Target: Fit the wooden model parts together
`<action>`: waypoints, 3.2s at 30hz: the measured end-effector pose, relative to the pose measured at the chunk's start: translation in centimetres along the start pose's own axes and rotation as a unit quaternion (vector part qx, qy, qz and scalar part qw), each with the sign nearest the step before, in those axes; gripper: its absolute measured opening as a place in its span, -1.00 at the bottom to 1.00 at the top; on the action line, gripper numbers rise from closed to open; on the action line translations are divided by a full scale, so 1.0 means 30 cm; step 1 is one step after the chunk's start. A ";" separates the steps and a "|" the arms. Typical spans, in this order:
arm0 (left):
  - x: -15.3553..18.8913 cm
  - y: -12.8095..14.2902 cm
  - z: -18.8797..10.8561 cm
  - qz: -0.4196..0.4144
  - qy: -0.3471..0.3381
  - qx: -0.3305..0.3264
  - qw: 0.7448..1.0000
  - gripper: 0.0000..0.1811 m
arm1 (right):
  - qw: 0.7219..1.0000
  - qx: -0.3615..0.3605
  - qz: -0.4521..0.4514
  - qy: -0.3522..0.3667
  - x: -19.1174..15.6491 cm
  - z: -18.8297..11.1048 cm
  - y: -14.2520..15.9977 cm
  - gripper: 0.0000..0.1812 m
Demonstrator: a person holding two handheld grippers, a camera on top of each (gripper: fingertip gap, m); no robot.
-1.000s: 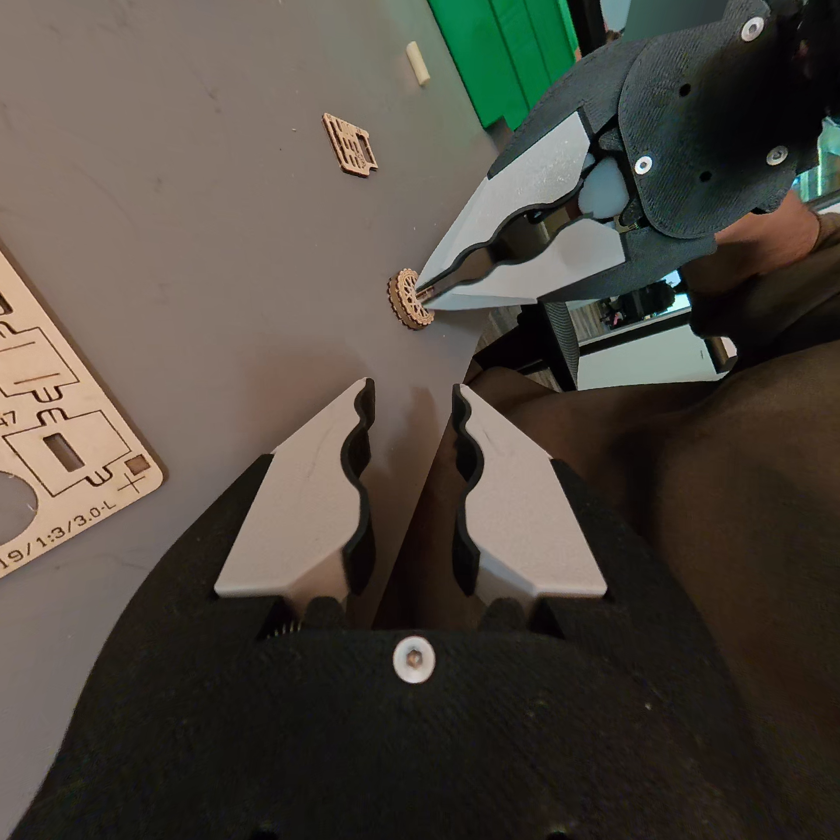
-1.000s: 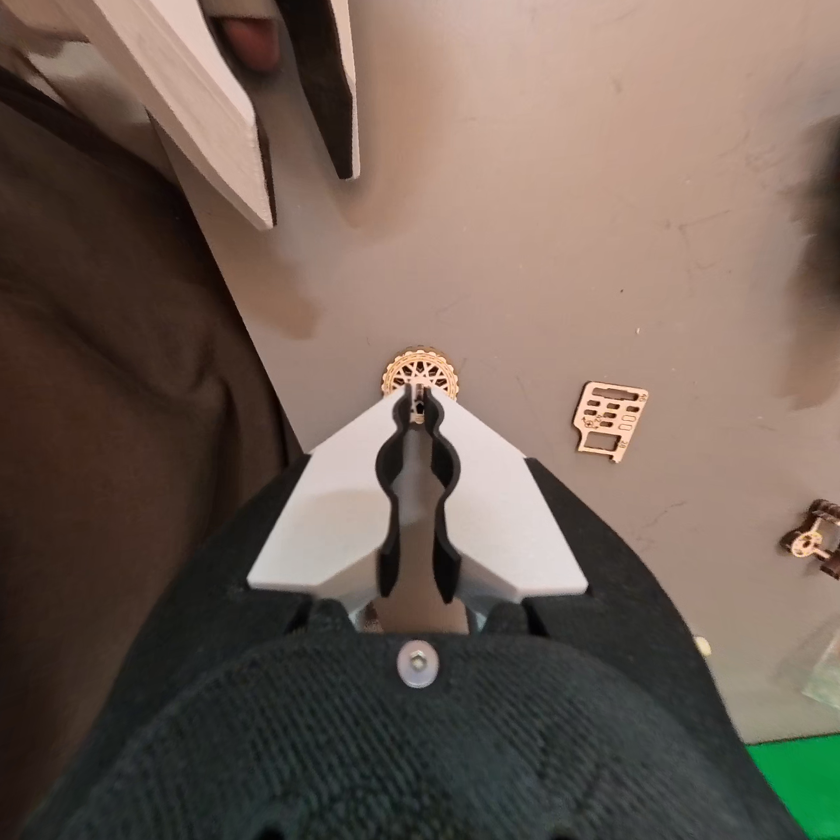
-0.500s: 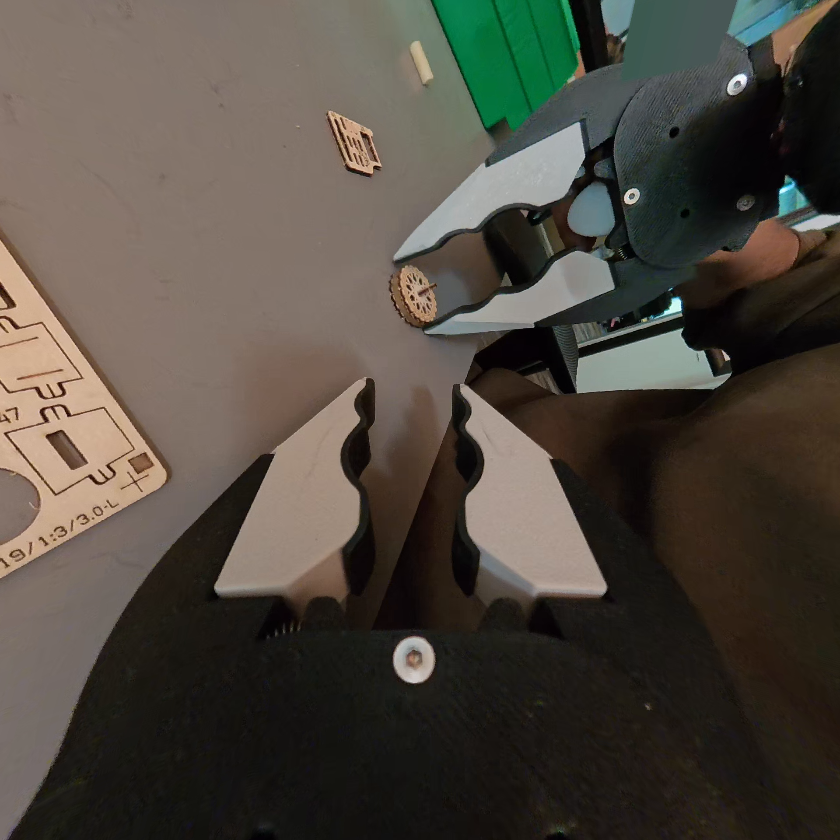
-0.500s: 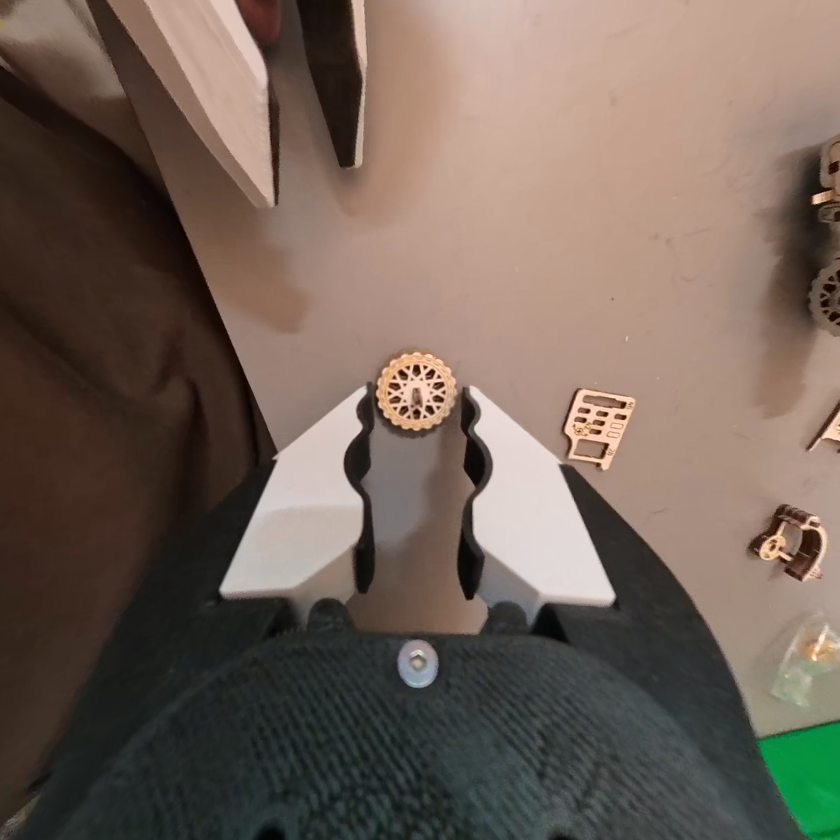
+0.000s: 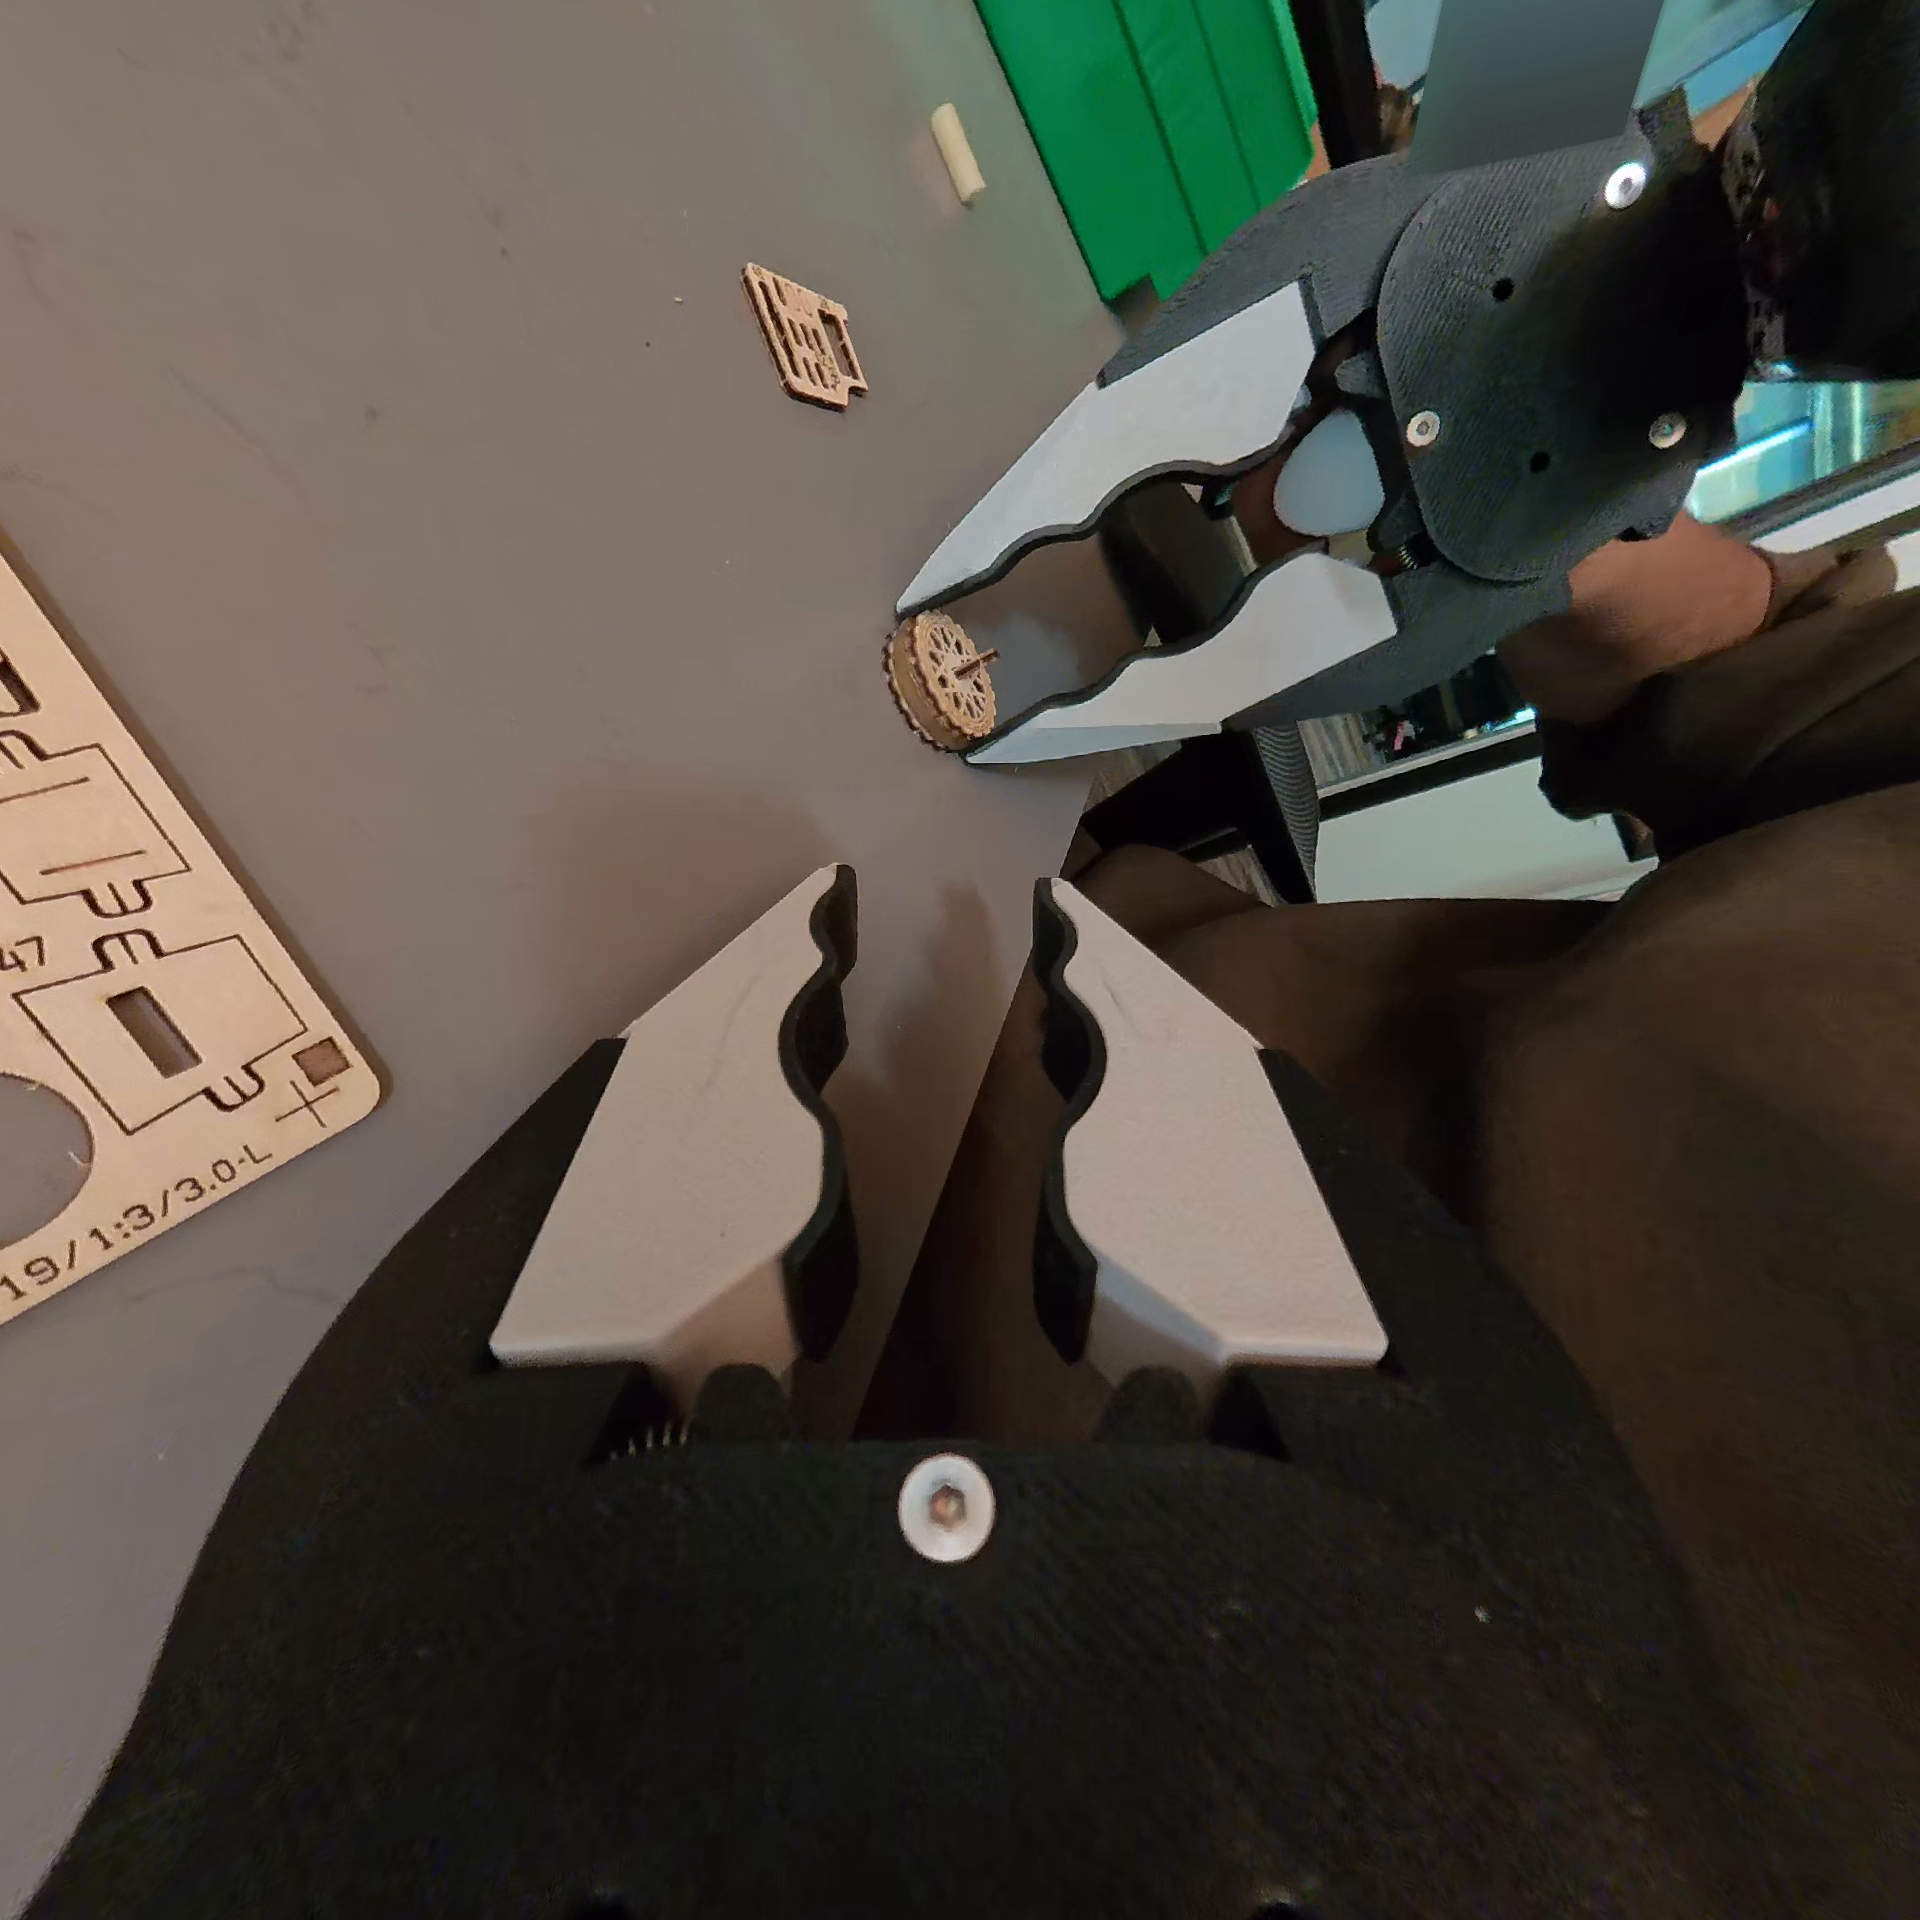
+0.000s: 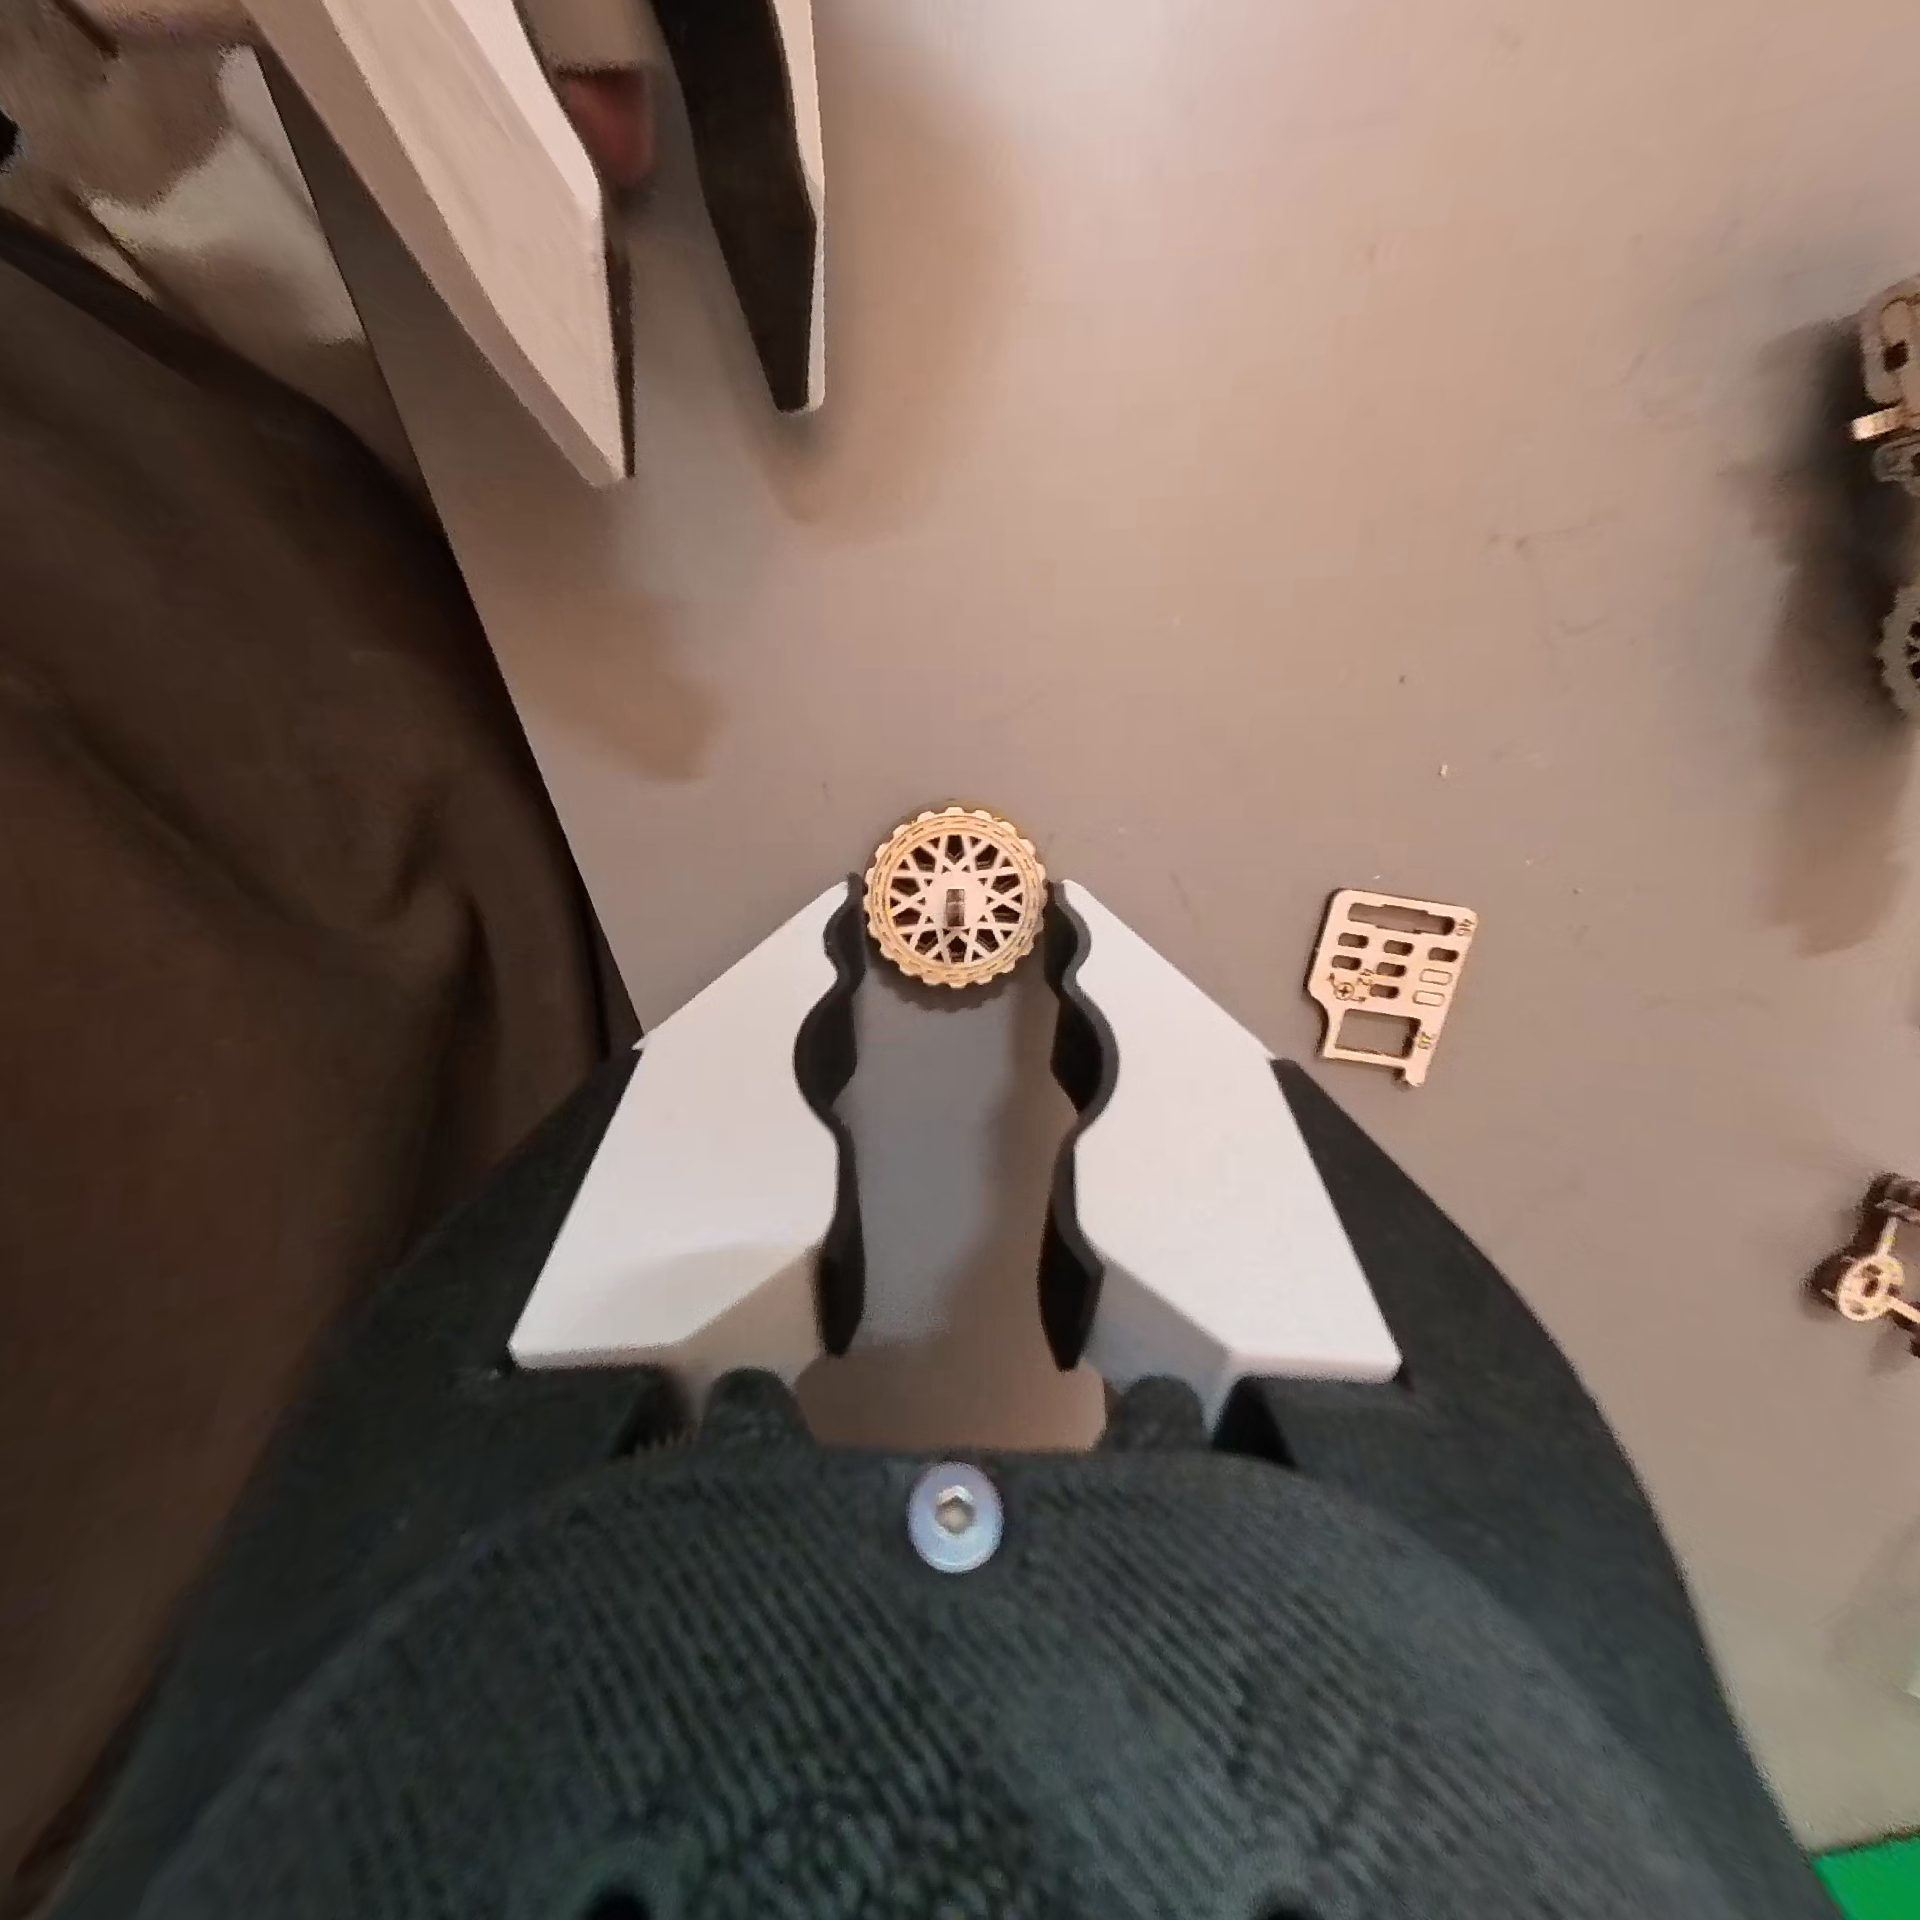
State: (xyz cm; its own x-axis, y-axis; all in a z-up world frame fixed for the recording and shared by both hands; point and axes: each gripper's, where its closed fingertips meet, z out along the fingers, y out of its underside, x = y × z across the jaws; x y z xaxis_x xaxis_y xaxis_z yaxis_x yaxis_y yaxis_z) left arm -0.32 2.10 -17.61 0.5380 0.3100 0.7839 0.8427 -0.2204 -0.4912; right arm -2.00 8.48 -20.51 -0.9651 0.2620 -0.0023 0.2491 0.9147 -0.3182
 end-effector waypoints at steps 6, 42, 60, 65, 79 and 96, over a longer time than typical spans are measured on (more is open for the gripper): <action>-0.001 -0.004 0.006 -0.007 0.008 0.007 1.000 -0.64 | 0.998 0.049 0.029 -0.007 0.016 -0.026 -0.020 -0.63; 0.005 -0.007 0.005 -0.013 0.017 0.010 1.000 -0.64 | 0.999 -0.042 -0.019 0.011 0.008 0.004 0.007 -0.62; 0.006 -0.005 0.006 -0.013 0.018 0.008 1.000 -0.64 | 0.999 -0.043 -0.017 -0.002 0.005 0.003 0.013 -0.63; 0.007 -0.006 0.005 -0.013 0.019 0.009 1.000 -0.64 | 0.999 -0.037 -0.011 -0.005 0.006 -0.003 0.012 -0.63; 0.008 0.000 0.011 -0.013 0.019 0.006 1.000 -0.64 | 1.000 -0.023 0.003 -0.001 0.011 -0.040 0.023 -0.63; 0.012 0.000 0.009 -0.012 0.021 0.006 1.000 -0.64 | 0.998 -0.051 -0.022 0.004 0.004 -0.010 0.028 -0.61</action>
State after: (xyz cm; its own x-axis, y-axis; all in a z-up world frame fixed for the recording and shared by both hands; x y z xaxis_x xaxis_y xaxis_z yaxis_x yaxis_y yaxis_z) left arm -0.14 2.47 -17.44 0.5170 0.2763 0.8102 0.8553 -0.2032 -0.4766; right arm -1.88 9.37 -20.49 -0.9745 0.2235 0.0177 0.2143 0.9516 -0.2203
